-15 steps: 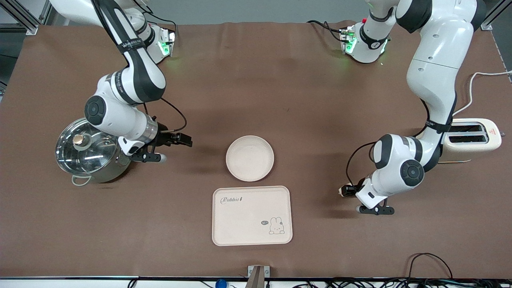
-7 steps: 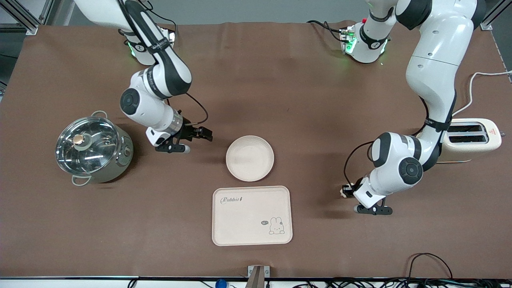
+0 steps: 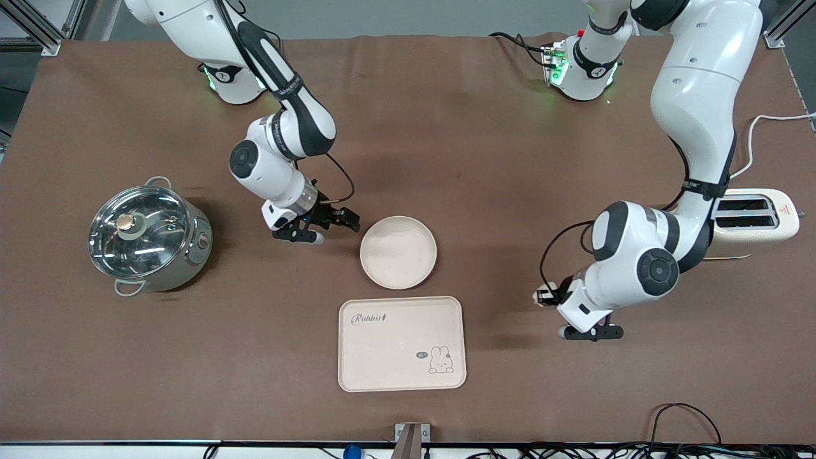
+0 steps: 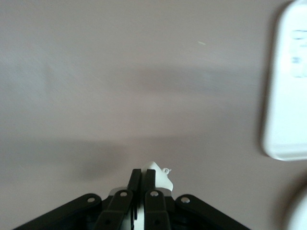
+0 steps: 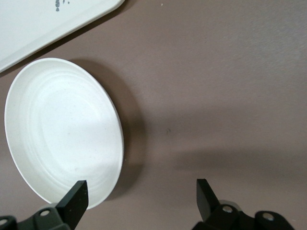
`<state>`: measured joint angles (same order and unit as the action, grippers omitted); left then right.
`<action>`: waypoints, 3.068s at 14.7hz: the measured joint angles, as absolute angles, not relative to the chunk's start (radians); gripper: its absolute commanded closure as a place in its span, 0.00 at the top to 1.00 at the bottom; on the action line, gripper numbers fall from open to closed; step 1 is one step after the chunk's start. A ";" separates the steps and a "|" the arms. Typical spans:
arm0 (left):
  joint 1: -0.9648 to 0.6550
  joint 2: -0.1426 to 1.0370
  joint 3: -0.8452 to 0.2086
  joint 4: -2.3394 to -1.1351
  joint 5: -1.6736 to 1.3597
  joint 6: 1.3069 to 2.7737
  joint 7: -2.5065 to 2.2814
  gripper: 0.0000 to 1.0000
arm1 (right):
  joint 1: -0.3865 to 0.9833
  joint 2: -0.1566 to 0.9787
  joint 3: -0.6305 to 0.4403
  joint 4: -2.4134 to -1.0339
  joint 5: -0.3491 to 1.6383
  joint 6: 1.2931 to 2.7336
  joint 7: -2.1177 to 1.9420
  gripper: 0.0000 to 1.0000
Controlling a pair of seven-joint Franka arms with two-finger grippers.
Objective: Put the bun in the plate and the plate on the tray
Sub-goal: 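Grip the plate rim with the right gripper while the left gripper brings the bun, then lower the bun into the plate, open the left gripper and withdraw, then slide the plate onto the tray with the right gripper while the left gripper retracts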
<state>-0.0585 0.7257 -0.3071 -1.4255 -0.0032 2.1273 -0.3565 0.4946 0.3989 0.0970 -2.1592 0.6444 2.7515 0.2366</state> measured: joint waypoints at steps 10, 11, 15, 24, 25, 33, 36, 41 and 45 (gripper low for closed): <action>-0.344 0.722 -0.325 -1.423 -0.003 2.166 -0.986 0.00 | 0.525 0.495 0.092 -2.100 0.650 2.836 0.270 0.69; -0.363 0.732 -0.324 -1.425 -0.003 2.192 -1.022 0.01 | 0.525 0.500 0.090 -2.091 0.651 2.836 0.270 0.65; -0.427 0.789 -0.322 -1.427 -0.003 2.318 -1.144 0.10 | 0.527 0.526 0.089 -2.058 0.654 2.845 0.307 0.51; -0.418 0.794 -0.292 -1.398 0.117 2.264 -1.160 1.00 | 0.560 0.579 0.090 -2.023 0.655 2.894 0.339 0.07; -0.391 0.778 -0.292 -1.381 0.141 2.201 -1.116 1.00 | 0.562 0.581 0.090 -2.023 0.654 2.896 0.339 0.00; -0.100 0.562 -0.286 -1.346 0.160 1.918 -0.485 1.00 | 0.577 0.576 0.088 -2.012 0.655 2.914 0.350 0.00; 0.012 0.464 -0.285 -1.345 0.160 1.802 -0.257 1.00 | 0.572 0.546 0.085 -1.974 0.656 2.914 0.376 0.00; 0.087 0.291 -0.287 -1.347 0.159 1.704 -0.092 1.00 | 0.541 0.613 0.073 -1.768 0.655 2.843 0.384 0.00; 0.087 0.205 -0.287 -1.331 0.121 1.588 -0.092 1.00 | 0.522 0.869 -0.037 -1.385 0.613 2.536 0.393 0.00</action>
